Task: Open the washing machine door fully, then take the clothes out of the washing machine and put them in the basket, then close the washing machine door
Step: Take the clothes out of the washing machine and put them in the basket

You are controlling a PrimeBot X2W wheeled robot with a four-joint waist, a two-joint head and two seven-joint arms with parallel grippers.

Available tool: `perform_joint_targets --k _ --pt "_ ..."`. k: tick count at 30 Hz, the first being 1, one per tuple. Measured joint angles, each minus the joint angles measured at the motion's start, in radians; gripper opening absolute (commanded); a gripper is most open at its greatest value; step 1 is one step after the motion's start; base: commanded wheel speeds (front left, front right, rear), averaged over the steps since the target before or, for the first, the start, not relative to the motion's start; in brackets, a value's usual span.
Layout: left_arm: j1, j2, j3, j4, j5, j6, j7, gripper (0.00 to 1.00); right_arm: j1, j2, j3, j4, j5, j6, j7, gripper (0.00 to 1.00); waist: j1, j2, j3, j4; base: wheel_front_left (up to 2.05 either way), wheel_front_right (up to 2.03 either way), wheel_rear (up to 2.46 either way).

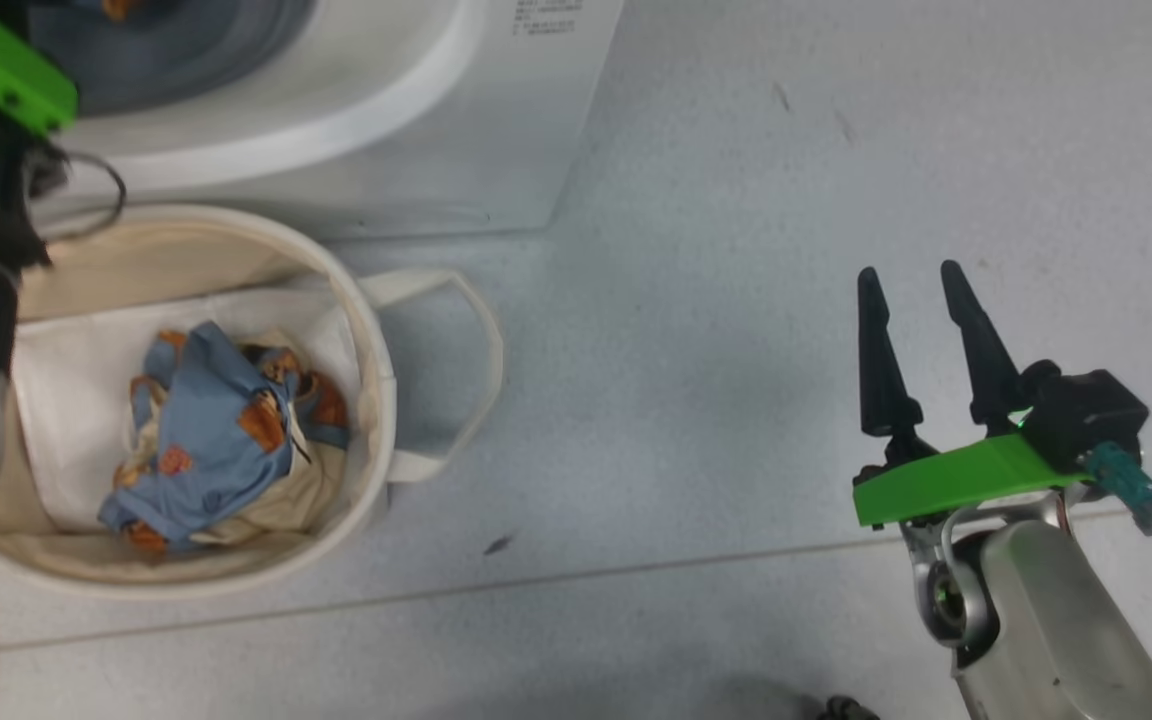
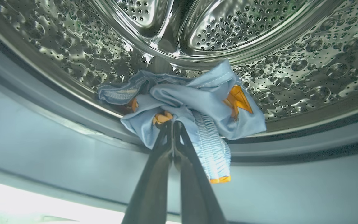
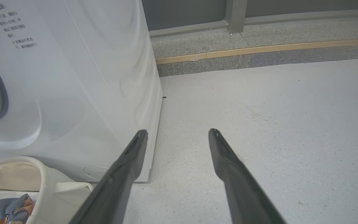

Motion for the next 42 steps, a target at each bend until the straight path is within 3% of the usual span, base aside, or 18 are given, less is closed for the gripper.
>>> perform_joint_targets --k 12,26,29,35,42 --pt "0.2 0.052 -0.083 -0.113 -0.11 0.0 -0.127 0.0 0.023 0.0 0.03 0.049 0.025 0.0 0.0 1.0 0.0 0.0 -0.127 0.01 0.0 0.0 0.0" --pt "0.484 0.138 -0.173 -0.394 -0.215 0.0 -0.274 0.0 0.08 0.0 0.059 0.094 0.045 0.0 0.0 1.0 -0.0001 0.0 -0.275 0.038 0.0 0.0 0.0" --pt "0.546 0.157 -0.172 -0.454 -0.202 0.0 -0.278 0.0 0.091 0.0 0.061 0.102 0.05 0.0 0.0 1.0 -0.0001 0.0 -0.297 0.047 0.0 0.0 0.0" --pt "0.72 0.169 -0.06 -0.62 -0.104 0.002 -0.278 0.0 0.112 0.002 0.067 0.112 0.055 0.0 0.0 1.0 -0.0001 0.0001 -0.343 0.063 0.0 0.0 0.0" --pt "0.923 0.168 -0.005 -0.803 -0.063 0.061 -0.279 0.0 0.127 0.005 0.071 0.118 0.061 0.0 0.0 1.0 -0.0001 0.0001 -0.367 0.073 0.0 0.0 0.0"
